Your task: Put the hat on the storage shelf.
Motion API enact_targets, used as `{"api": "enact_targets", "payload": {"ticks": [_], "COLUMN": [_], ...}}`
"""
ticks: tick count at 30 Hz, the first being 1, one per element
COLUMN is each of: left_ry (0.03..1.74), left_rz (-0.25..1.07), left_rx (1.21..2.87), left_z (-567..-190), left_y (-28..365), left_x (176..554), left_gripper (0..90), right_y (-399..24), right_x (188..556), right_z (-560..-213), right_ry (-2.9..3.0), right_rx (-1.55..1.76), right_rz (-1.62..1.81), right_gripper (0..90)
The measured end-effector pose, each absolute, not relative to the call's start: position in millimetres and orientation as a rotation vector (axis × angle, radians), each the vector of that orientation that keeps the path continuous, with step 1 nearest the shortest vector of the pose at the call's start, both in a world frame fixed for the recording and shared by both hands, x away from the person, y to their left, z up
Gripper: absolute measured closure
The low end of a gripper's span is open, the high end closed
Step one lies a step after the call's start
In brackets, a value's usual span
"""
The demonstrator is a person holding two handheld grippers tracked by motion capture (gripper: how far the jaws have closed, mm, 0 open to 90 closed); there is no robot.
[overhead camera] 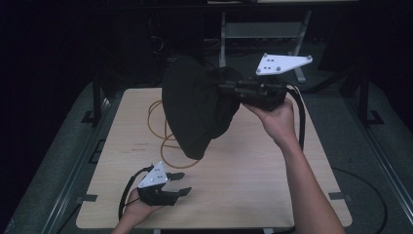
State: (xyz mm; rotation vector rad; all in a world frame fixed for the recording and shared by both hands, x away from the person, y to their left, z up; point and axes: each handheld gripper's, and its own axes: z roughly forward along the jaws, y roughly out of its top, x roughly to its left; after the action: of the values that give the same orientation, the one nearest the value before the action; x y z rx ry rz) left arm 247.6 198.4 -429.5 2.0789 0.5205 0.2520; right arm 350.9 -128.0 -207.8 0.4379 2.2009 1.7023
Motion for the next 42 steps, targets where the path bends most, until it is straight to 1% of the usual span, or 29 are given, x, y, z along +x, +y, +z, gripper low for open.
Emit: {"api": "enact_targets", "payload": {"ticks": [13, 21, 34, 42], "left_ry": [0.534, 0.525, 0.517, 0.509], "left_rz": [0.237, 0.231, 0.221, 0.215], "left_rx": [2.053, 2.071, 2.078, 2.086], "left_z": [-431, -432, -434, -435], "left_y": [199, 199, 198, 197], "left_x": [250, 251, 252, 252], "left_gripper": [44.5, 44.3, 44.5, 44.5], "right_y": [-91, -68, -36, -13], "right_x": [369, 376, 387, 398], "right_z": [-190, -179, -175, -182], "right_ry": [2.264, 2.314, 2.379, 2.440], "right_rx": [0.380, 0.355, 0.314, 0.302], "right_rz": [1.644, 1.586, 1.517, 1.481], "right_gripper": [86.0, 85.9, 85.7, 85.5]}}
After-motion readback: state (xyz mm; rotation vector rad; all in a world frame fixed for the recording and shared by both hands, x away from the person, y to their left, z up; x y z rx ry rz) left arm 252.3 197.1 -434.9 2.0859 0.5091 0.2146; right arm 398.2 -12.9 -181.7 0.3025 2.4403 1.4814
